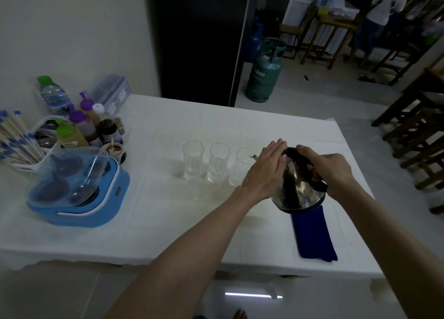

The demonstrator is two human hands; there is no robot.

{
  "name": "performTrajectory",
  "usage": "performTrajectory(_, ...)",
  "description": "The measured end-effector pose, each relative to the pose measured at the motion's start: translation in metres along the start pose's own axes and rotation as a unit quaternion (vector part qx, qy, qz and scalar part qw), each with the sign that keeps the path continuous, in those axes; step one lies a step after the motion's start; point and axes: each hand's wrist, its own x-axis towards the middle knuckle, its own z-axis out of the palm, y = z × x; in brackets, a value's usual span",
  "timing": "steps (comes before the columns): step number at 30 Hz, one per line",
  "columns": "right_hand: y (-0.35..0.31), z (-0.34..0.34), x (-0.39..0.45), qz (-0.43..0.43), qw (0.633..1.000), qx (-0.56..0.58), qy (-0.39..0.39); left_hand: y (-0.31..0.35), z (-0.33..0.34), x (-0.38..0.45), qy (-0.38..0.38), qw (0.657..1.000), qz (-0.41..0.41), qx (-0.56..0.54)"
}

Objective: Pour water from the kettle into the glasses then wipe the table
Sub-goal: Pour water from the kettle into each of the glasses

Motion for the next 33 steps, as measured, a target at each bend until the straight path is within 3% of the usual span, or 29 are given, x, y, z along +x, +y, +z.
performTrajectory(33,-0.004,-0.019,0.010,-0.046,0.998,-0.039,-0.020,0.019,0.019,0.001,0.046,0.998,-0.031,-0.002)
